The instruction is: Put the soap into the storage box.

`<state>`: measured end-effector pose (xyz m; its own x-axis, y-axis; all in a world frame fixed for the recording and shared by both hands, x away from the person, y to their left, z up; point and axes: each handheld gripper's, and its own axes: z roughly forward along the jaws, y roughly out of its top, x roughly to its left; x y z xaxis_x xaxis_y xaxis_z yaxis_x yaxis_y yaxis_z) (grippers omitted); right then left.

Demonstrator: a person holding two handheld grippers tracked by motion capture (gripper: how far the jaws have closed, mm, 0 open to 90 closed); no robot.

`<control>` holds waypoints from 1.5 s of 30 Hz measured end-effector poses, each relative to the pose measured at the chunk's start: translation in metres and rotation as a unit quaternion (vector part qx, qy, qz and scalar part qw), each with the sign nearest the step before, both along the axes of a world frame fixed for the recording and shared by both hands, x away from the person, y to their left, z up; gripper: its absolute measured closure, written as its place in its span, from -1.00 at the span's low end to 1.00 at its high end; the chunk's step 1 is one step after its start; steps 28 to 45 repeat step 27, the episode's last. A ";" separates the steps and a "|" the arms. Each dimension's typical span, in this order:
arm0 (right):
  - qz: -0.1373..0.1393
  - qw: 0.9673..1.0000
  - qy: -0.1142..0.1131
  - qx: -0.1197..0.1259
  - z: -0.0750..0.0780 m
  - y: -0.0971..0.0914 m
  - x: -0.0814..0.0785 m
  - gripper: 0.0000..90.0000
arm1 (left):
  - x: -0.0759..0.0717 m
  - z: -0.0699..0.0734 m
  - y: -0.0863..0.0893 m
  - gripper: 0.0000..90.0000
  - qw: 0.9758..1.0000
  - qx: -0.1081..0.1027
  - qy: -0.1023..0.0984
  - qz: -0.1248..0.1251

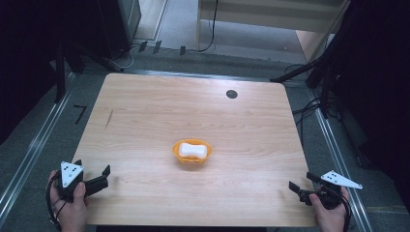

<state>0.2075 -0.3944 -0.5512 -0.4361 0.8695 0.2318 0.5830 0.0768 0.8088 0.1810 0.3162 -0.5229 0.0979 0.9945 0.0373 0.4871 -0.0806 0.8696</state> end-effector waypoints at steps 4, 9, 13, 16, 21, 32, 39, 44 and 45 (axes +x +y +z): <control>-0.011 1.000 -0.012 0.006 -0.002 0.000 -0.001 -0.86 | 0.000 0.000 0.000 -0.88 1.000 0.002 0.001 -0.001; -0.025 0.999 -0.024 0.017 -0.002 0.000 -0.001 -0.84 | -0.001 0.000 0.000 -0.88 1.000 0.002 -0.001 0.001; -0.027 0.999 -0.024 0.021 -0.002 -0.001 -0.001 -0.84 | -0.001 0.000 0.000 -0.88 1.000 0.002 0.000 0.001; -0.026 0.999 -0.023 0.012 -0.002 0.001 0.000 -0.84 | -0.001 0.000 0.000 -0.88 1.000 0.002 0.000 0.001; -0.024 1.000 -0.021 0.002 -0.001 0.004 0.000 -0.83 | 0.000 0.000 -0.001 -0.88 1.000 0.002 0.001 -0.001; -0.026 0.999 -0.020 0.000 -0.001 0.004 0.000 -0.83 | 0.000 0.000 -0.001 -0.88 1.000 0.002 0.001 -0.002; -0.026 0.999 -0.020 0.000 -0.001 0.004 0.000 -0.83 | 0.000 0.000 -0.001 -0.88 1.000 0.002 0.001 -0.002; -0.026 0.999 -0.020 0.000 -0.001 0.004 0.000 -0.83 | 0.000 0.000 -0.001 -0.88 1.000 0.002 0.001 -0.002; -0.026 0.999 -0.020 0.000 -0.001 0.004 0.000 -0.83 | 0.000 0.000 -0.001 -0.88 1.000 0.002 0.001 -0.002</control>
